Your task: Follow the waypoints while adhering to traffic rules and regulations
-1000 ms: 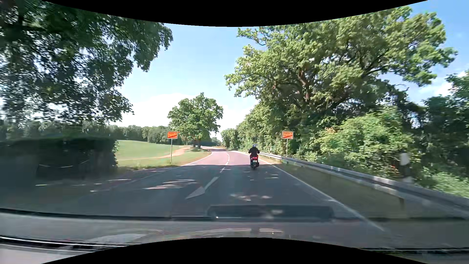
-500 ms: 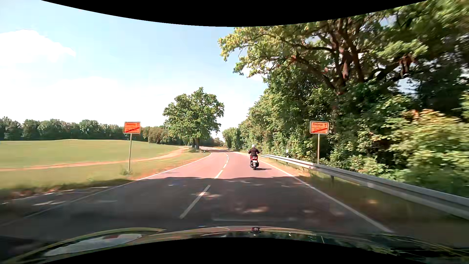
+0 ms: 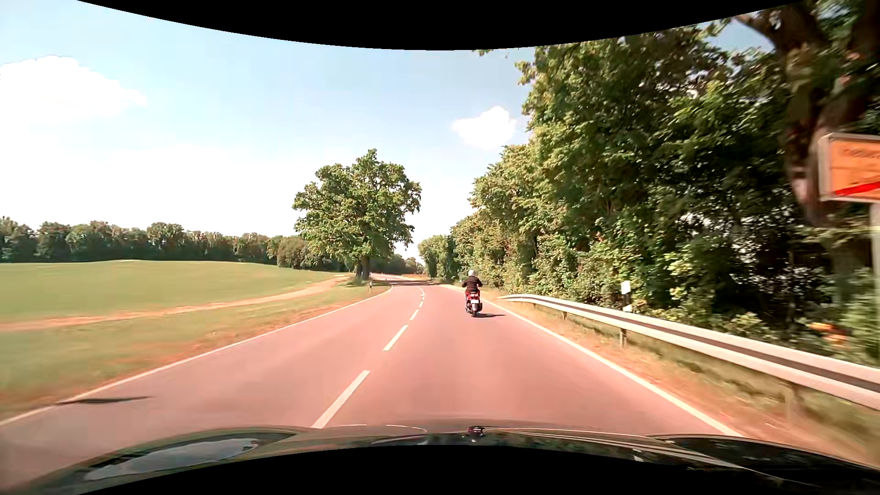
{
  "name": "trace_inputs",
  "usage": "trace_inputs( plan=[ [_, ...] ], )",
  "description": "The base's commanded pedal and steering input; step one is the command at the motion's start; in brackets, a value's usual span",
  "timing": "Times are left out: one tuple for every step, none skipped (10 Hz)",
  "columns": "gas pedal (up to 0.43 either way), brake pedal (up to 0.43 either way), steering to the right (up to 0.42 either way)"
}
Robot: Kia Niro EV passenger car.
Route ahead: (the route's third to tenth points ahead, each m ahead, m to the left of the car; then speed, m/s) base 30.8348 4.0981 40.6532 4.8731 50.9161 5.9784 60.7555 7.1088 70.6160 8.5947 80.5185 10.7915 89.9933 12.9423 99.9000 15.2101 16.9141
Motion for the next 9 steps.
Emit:
trace_inputs(
  plan=[
    [0.280,0.006,-0.007],
    [0.280,0.006,-0.008],
    [0.280,0.006,-0.010],
    [0.280,0.006,-0.011],
    [0.280,0.006,-0.011],
    [0.280,0.006,-0.011],
    [0.280,0.012,-0.011],
    [0.280,0.006,-0.011],
    [0.280,0.006,-0.011]
  ],
)
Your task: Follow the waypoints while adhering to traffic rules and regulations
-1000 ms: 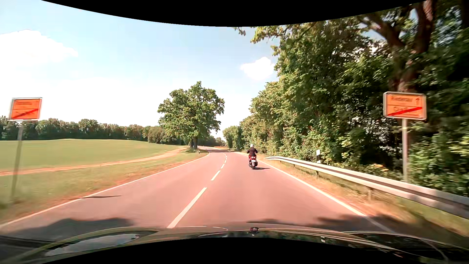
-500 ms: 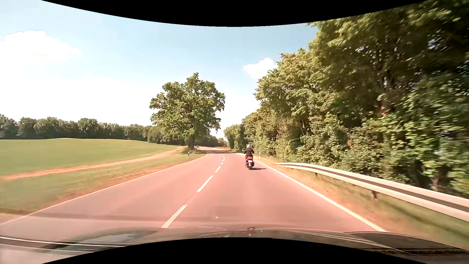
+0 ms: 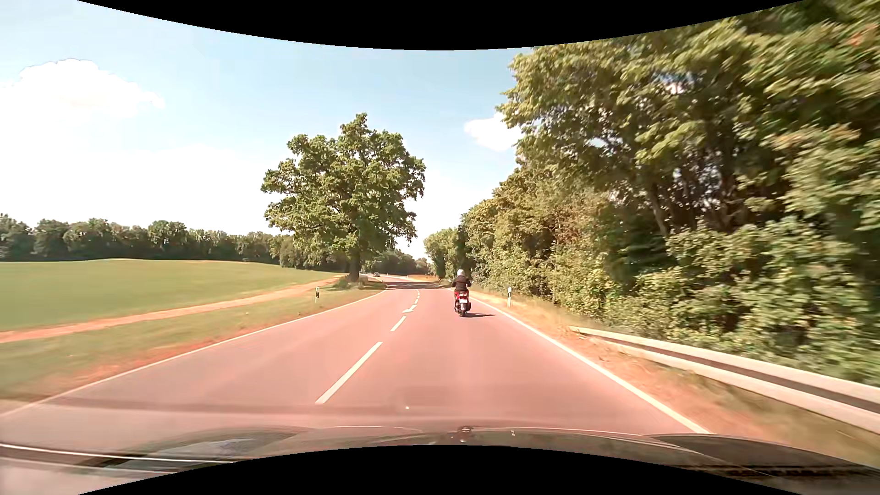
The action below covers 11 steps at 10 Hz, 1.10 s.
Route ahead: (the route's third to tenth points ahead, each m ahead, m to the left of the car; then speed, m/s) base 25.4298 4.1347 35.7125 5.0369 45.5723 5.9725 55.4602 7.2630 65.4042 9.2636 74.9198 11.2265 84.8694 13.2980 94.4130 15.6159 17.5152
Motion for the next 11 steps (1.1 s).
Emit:
trace_inputs(
  plan=[
    [0.280,0.006,-0.012],
    [0.268,0.006,-0.013],
    [0.248,0.006,-0.014],
    [0.228,0.006,-0.015],
    [0.220,0.006,-0.016],
    [0.220,0.006,-0.016],
    [0.220,0.006,-0.016],
    [0.220,0.006,-0.015],
    [0.220,0.006,-0.015],
    [0.209,0.006,-0.015],
    [0.209,0.006,-0.015]
  ],
)
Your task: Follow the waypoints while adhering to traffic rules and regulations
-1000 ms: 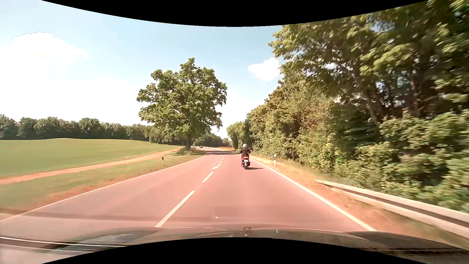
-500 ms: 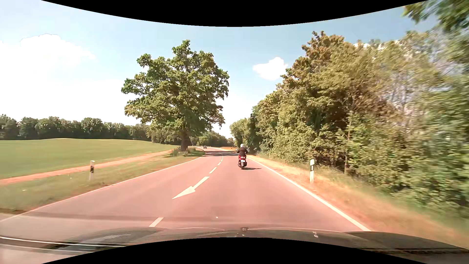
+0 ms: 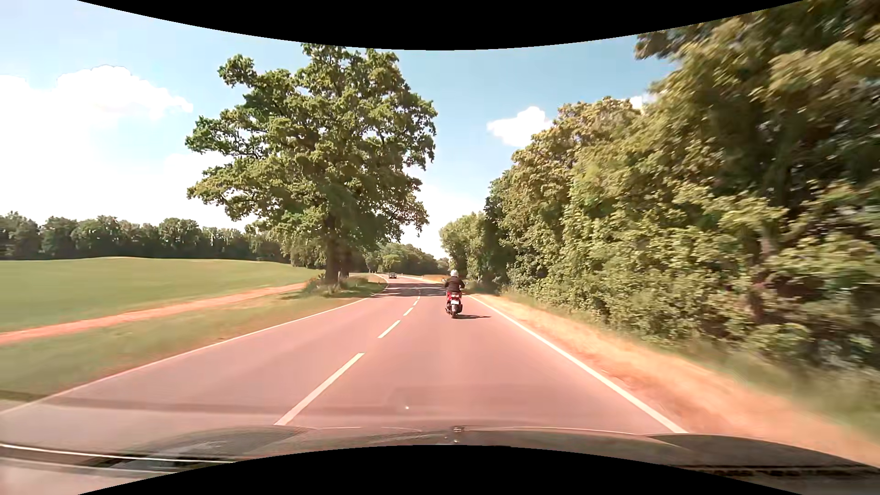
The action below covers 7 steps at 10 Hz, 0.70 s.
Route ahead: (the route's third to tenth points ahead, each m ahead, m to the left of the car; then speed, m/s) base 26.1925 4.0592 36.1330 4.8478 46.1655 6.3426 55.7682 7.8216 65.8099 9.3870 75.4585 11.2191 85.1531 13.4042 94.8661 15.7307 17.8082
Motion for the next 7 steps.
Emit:
trace_inputs(
  plan=[
    [0.189,0.006,-0.015],
    [0.177,0.006,-0.015],
    [0.177,0.006,-0.014],
    [0.177,0.006,-0.014],
    [0.177,0.006,-0.014],
    [0.177,0.006,-0.011],
    [0.177,0.006,-0.009]
  ],
)
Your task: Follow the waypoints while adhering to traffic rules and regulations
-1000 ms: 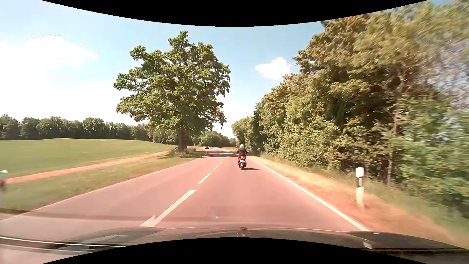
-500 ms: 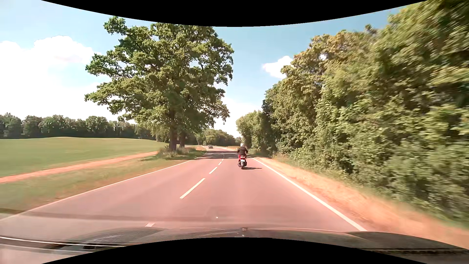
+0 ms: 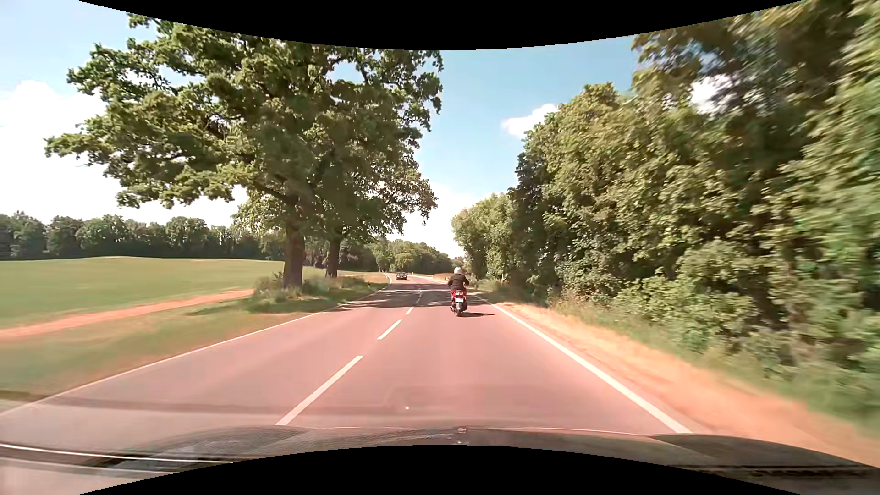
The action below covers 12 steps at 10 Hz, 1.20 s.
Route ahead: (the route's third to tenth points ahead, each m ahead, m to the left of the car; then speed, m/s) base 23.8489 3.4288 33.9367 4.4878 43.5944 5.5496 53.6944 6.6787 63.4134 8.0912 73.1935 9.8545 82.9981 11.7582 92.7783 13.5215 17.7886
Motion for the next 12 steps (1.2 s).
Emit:
trace_inputs(
  plan=[
    [0.177,0.006,-0.008],
    [0.177,0.006,-0.008],
    [0.189,0.006,-0.008],
    [0.189,0.006,-0.009],
    [0.189,0.006,-0.009],
    [0.189,0.006,-0.009],
    [0.189,0.006,-0.011],
    [0.197,0.006,-0.015],
    [0.209,0.006,-0.016],
    [0.209,0.012,-0.016],
    [0.220,0.006,-0.017],
    [0.228,0.006,-0.017]
  ],
)
